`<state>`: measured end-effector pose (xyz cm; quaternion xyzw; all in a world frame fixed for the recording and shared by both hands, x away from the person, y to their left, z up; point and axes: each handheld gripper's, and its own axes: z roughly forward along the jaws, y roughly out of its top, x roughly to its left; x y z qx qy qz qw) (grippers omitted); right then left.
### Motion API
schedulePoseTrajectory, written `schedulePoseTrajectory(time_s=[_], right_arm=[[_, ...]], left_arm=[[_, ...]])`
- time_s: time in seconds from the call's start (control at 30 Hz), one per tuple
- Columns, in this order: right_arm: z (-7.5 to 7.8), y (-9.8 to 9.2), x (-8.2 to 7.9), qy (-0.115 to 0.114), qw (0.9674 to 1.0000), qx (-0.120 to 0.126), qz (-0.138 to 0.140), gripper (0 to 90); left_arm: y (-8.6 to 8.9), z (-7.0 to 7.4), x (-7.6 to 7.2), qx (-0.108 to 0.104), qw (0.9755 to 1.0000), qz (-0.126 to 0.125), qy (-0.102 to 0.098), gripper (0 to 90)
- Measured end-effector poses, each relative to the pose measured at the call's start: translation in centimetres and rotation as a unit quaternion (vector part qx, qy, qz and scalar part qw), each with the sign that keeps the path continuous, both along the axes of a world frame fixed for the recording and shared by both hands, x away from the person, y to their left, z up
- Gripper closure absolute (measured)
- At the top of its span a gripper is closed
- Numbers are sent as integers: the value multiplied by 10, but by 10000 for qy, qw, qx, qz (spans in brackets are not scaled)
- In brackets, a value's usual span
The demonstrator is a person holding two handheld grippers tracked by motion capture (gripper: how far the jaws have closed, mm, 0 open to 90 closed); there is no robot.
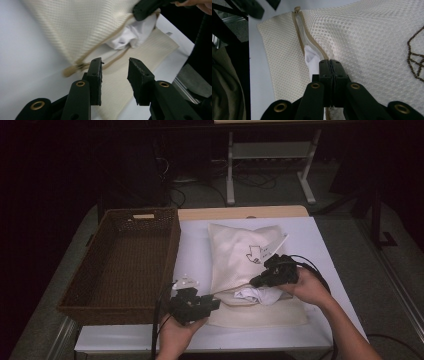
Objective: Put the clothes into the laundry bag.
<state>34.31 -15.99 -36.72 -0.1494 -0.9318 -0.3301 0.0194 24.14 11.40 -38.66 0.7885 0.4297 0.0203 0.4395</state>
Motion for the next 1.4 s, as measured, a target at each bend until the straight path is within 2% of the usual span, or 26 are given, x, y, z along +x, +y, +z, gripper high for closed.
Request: schedulePoseTrajectory(time_s=[0.13,0.23,0.4,0.57,0.73,0.8,0.87,0.93,1.07,1.2,1.3,1.4], right_arm=[[1,0,0,-19,10000,19,-18,881],[1,-1,0,-13,10000,18,-52,881],[2,-2,0,-21,9999,40,-90,881],[4,-4,-1,-1,9999,80,-150,881],[4,-4,0,44,9996,52,-266,884],[6,-3,0,39,9996,62,-285,885],[7,-3,0,75,9994,101,-332,886],[9,-2,-2,100,9991,226,-355,887],[8,-4,-3,110,9989,197,-422,884],[-3,-6,-2,154,9984,229,-498,881],[-7,-7,-2,165,9981,248,-532,880],[-7,-8,0,173,9979,300,-544,878]], left_arm=[[-29,-15,6,-89,9998,-133,99,633],[-50,-27,13,-69,9996,-200,174,669],[-77,-44,29,-115,9998,-42,173,773],[-91,-54,48,-315,9990,268,182,797],[-95,-59,62,-447,9974,555,76,810],[-96,-61,66,-511,9964,683,18,814],[-97,-62,71,-636,9945,831,46,814],[-98,-62,73,-680,9937,882,89,812],[-97,-60,67,-529,9958,748,42,793],[-91,-57,58,-422,9975,552,82,765],[-89,-55,49,-456,9980,424,127,730],[-93,-54,40,-537,9982,220,173,702]])
